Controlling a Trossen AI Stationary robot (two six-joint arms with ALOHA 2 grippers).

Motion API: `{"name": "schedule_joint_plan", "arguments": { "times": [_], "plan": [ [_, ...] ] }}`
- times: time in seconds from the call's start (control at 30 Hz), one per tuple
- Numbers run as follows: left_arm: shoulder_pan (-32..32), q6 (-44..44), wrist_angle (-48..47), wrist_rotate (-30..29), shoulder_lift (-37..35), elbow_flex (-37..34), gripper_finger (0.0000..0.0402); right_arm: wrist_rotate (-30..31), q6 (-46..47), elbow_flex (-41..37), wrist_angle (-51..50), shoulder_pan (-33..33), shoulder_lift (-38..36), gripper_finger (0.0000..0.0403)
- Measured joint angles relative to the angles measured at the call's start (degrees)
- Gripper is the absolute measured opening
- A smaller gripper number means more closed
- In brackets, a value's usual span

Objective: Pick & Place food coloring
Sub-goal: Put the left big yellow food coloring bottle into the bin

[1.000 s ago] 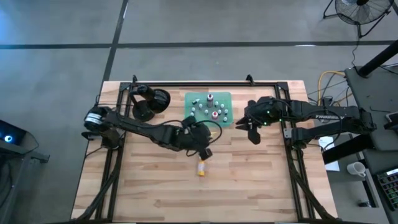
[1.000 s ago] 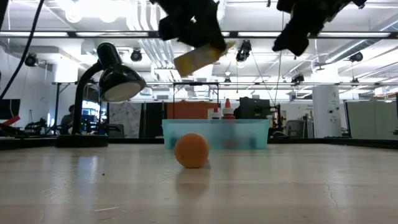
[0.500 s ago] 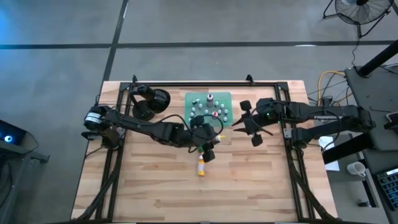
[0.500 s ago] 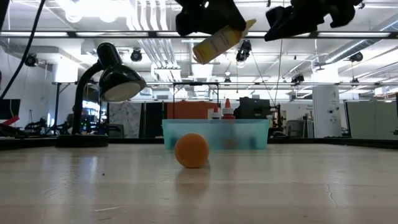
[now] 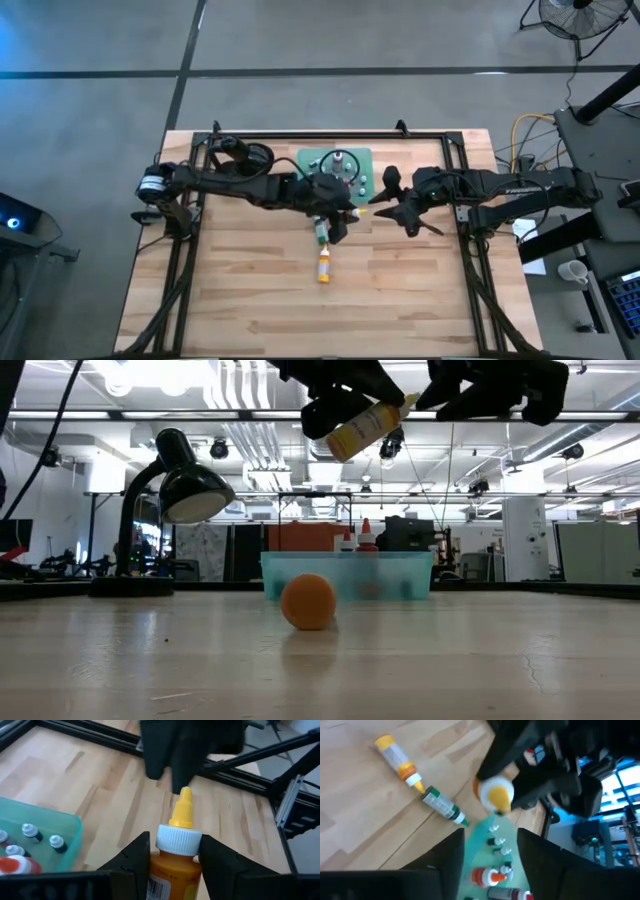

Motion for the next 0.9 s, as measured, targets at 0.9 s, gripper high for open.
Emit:
{"name": "schedule_joint_plan", "arguments": {
  "times": [0.9],
  "plan": [
    [2.99, 2.73, 8.20, 5.99, 3.13, -0.11, 0.0122, -0.80, -11.27, 0.09, 5.32, 0.26, 6.26, 0.0243]
  ]
}}
